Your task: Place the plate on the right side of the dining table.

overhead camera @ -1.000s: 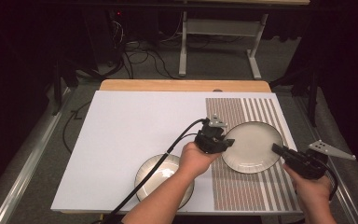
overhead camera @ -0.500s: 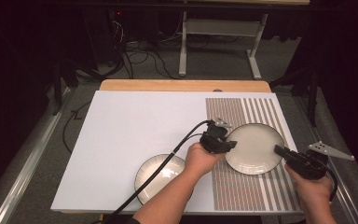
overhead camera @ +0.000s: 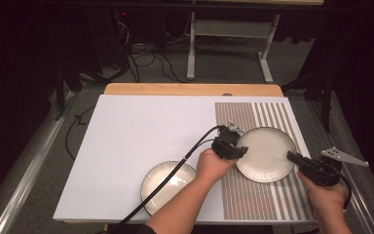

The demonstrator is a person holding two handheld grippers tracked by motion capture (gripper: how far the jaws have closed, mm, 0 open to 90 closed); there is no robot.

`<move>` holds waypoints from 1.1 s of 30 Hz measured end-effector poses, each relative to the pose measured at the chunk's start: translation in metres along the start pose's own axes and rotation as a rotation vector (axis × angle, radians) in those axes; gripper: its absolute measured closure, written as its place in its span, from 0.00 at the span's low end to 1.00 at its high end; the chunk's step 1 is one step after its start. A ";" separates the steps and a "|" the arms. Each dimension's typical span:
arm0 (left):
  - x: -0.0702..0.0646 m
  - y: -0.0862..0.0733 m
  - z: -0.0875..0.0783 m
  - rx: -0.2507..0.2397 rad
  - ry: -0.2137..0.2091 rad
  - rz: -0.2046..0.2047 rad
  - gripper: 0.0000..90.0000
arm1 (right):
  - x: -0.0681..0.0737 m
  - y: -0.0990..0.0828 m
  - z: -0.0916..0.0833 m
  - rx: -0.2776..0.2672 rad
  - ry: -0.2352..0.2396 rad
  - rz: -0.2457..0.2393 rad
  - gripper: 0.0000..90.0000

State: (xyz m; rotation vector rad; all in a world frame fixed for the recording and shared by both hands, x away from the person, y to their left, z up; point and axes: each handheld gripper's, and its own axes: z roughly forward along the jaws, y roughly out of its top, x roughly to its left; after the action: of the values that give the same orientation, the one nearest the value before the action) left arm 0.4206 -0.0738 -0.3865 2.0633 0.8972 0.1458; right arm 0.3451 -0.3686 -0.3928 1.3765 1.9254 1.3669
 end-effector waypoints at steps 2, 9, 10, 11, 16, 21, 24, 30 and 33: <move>0.001 0.001 -0.002 -0.016 0.006 -0.001 0.71 | 0.002 0.001 0.002 -0.001 -0.013 -0.009 0.96; 0.006 0.004 -0.035 -0.108 0.027 0.057 0.54 | 0.000 0.003 0.009 0.021 -0.035 0.009 0.95; 0.008 0.003 -0.041 -0.116 0.024 0.057 0.54 | -0.001 0.004 0.009 0.021 -0.035 0.009 0.95; 0.011 0.002 -0.047 -0.124 0.020 0.056 0.52 | -0.001 0.004 0.010 0.025 -0.041 0.012 0.95; 0.025 -0.013 -0.078 -0.167 0.038 0.061 0.45 | -0.001 0.006 0.014 0.040 -0.051 0.021 0.95; 0.035 -0.032 -0.110 -0.207 0.044 0.062 0.40 | -0.003 0.007 0.018 0.058 -0.065 0.033 0.94; 0.040 -0.044 -0.130 -0.241 0.053 0.058 0.38 | -0.004 0.007 0.020 0.070 -0.073 0.034 0.93; 0.057 -0.068 -0.162 -0.269 0.081 0.039 0.29 | -0.007 0.009 0.026 0.094 -0.086 0.042 0.92; 0.065 -0.080 -0.177 -0.282 0.108 0.045 0.26 | -0.008 0.009 0.028 0.100 -0.088 0.048 0.92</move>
State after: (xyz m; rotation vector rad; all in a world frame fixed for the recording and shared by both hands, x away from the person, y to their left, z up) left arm 0.3535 0.1158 -0.3500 1.8265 0.8433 0.3888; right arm 0.3742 -0.3616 -0.3983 1.5129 1.9377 1.2248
